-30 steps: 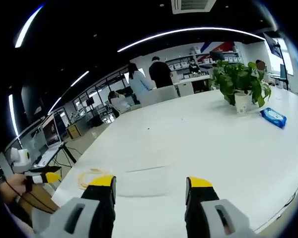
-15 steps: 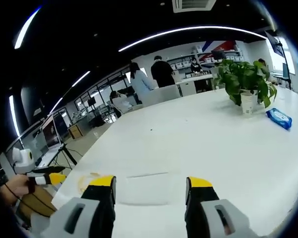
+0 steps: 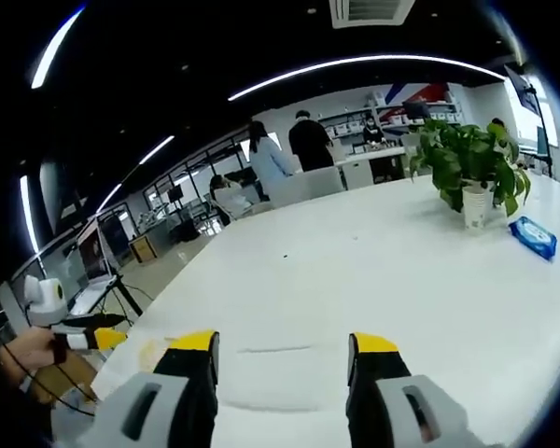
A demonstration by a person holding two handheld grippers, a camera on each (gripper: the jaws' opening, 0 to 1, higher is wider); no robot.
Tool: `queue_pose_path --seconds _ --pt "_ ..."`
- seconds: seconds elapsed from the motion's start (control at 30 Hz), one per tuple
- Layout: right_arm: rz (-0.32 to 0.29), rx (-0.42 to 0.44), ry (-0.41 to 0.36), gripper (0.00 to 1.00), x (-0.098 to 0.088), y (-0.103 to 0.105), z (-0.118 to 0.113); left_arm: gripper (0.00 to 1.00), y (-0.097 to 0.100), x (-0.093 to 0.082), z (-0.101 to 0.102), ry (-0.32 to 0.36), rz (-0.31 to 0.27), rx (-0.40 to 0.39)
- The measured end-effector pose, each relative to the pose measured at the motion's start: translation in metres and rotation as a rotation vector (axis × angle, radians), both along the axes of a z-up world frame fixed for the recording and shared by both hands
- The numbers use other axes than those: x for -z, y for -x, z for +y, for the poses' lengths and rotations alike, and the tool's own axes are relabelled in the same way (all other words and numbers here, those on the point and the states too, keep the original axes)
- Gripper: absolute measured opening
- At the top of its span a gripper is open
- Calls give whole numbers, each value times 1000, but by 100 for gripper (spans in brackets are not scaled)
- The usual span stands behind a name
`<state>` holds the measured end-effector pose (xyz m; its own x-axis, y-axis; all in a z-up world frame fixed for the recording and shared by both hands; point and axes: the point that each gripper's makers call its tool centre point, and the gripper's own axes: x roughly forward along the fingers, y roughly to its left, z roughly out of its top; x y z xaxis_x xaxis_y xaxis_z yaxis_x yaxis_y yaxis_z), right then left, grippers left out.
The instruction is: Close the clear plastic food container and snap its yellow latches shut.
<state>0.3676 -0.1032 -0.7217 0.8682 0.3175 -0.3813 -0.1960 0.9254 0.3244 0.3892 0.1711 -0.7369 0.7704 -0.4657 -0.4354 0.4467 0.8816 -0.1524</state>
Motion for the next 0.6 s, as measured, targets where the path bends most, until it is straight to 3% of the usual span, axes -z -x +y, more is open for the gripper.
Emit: queue_pose_path --seconds 0.6 --pt "-6 -43 -8 50 1 -14 23 64 -3 5 -6 14 14 25"
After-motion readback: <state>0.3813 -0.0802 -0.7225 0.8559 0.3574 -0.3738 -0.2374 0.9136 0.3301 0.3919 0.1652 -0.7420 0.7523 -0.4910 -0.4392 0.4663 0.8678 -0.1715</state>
